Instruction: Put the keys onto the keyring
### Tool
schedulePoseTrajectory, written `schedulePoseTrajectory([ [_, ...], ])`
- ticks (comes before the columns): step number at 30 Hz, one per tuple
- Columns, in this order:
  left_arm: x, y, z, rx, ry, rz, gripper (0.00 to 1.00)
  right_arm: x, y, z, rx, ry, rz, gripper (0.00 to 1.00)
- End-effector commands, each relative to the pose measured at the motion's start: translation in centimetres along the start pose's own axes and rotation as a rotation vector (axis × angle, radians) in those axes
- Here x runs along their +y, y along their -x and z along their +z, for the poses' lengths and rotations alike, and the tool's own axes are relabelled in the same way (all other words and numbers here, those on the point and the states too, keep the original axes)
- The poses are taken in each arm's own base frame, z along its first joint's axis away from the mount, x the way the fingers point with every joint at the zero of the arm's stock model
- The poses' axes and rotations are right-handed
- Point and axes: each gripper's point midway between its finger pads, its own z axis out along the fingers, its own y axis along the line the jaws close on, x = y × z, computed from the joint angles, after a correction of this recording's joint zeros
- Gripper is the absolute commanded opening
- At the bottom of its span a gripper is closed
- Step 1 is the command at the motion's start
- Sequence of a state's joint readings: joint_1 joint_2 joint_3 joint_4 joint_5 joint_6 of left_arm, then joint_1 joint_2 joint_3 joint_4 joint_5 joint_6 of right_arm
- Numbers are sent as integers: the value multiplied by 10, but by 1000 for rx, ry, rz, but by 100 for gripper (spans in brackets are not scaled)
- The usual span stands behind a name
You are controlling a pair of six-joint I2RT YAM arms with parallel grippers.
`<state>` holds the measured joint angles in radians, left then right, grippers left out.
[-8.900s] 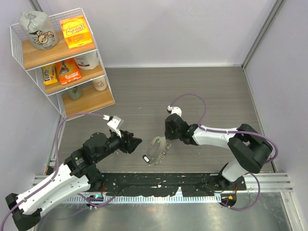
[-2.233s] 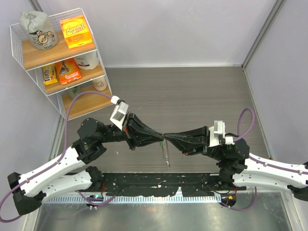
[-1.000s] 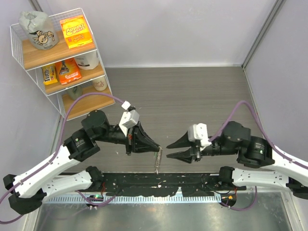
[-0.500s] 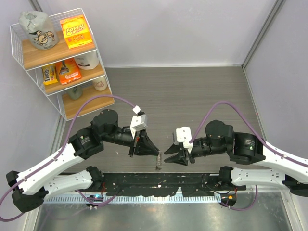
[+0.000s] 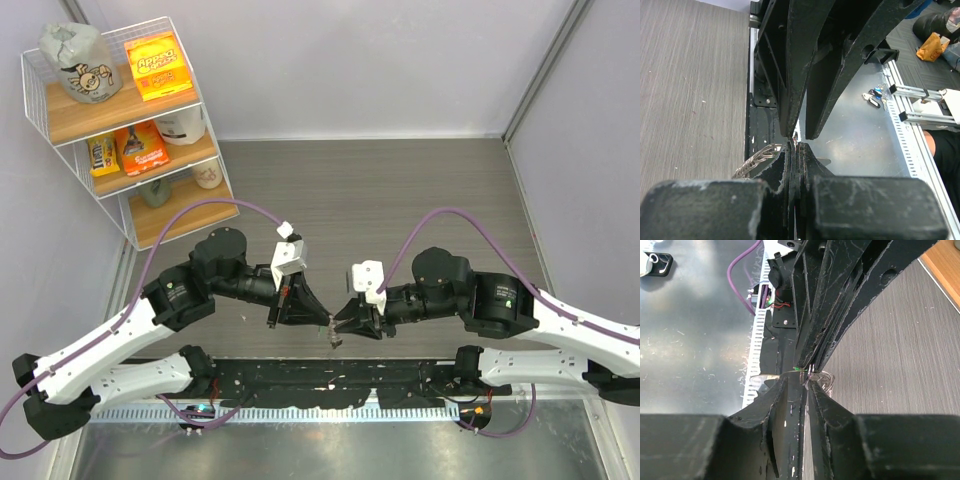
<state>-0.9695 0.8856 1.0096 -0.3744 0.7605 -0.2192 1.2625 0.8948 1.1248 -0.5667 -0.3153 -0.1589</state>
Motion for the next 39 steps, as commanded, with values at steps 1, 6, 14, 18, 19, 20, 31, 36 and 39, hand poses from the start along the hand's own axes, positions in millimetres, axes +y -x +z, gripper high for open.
schedulePoseTrajectory([
  [1, -11, 20, -5, -45, -22, 66, 0, -2, 31, -7, -89, -17, -19, 29],
  [6, -11, 21, -5, -46, -22, 69, 0, -3, 34, -6, -100, -26, -15, 28],
  [14, -12, 21, -4, -46, -26, 70, 0, -4, 35, -2, -95, -19, -12, 26],
  [18, -12, 22, -5, -50, -25, 73, 0, -4, 34, 1, -87, -14, -12, 25],
  [19, -13, 21, -5, -49, -28, 74, 0, -4, 34, 2, -84, -12, -10, 24],
  [20, -12, 20, -4, -48, -24, 71, 0, -4, 33, 3, -81, -10, -10, 22],
  [31, -12, 22, -5, -55, -17, 73, 0, 1, 27, 5, -77, 23, -28, 5],
  [36, -1, 32, -9, -100, 76, 65, 14, -2, 34, -4, -144, -16, -46, 5],
  [39, 8, 43, -17, -162, 159, 80, 28, -3, 37, -9, -177, -34, -53, 5],
])
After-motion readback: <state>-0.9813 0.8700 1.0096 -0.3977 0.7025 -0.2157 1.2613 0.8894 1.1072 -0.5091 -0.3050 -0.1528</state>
